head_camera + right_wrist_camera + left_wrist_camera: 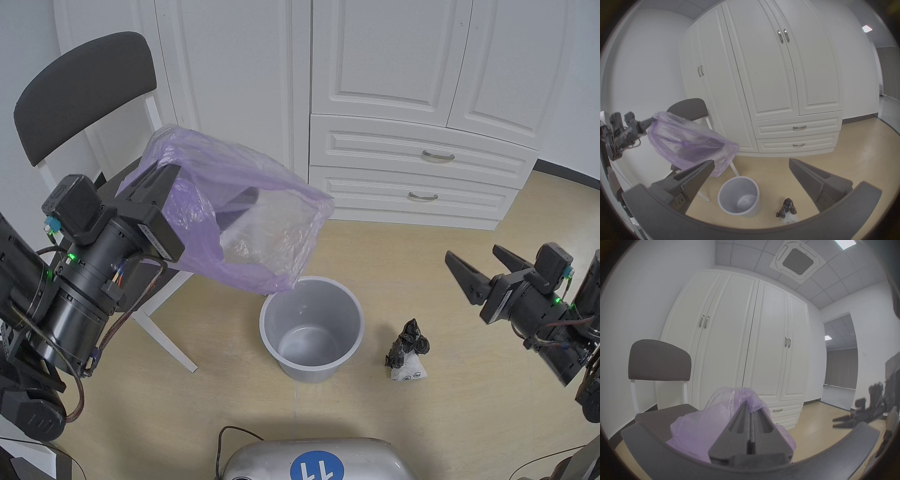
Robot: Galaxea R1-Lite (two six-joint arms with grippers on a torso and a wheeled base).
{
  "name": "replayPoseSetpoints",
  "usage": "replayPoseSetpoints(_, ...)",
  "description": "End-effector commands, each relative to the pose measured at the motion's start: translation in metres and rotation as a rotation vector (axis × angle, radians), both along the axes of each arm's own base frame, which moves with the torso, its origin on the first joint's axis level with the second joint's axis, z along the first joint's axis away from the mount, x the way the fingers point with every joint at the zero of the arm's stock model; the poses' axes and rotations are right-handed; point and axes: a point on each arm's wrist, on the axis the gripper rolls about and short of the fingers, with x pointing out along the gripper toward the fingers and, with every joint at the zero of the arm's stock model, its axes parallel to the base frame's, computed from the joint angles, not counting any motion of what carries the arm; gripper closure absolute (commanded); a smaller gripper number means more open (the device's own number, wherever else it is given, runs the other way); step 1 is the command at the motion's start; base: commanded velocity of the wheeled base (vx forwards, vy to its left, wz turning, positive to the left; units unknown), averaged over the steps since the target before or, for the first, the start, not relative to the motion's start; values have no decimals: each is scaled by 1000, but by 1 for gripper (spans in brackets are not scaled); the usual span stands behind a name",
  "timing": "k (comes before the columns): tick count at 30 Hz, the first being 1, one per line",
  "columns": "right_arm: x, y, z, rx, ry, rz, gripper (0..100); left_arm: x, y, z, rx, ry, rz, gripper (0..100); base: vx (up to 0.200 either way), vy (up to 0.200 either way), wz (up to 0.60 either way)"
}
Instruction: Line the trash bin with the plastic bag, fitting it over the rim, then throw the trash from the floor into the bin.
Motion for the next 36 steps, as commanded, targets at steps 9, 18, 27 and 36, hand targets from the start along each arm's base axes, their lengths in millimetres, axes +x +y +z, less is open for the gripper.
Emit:
replayPoseSetpoints(9,5,32,-49,-78,167,77,0,-19,-6,24,-81,-64,-15,100,0,0,0)
replayPoseSetpoints(18,-10,42,-78,-165,271,161,0,-21,-4,32,-99,-86,43,100,0,0,0)
replayPoseSetpoints(27,-32,64,-73,-259,215,297,0,-32,4,41,-110,-118,43,100,0,0,0)
replayPoseSetpoints(36,-38,105,-86,-251,320,498,0,-32,15,49,-115,-152,91,100,0,0,0)
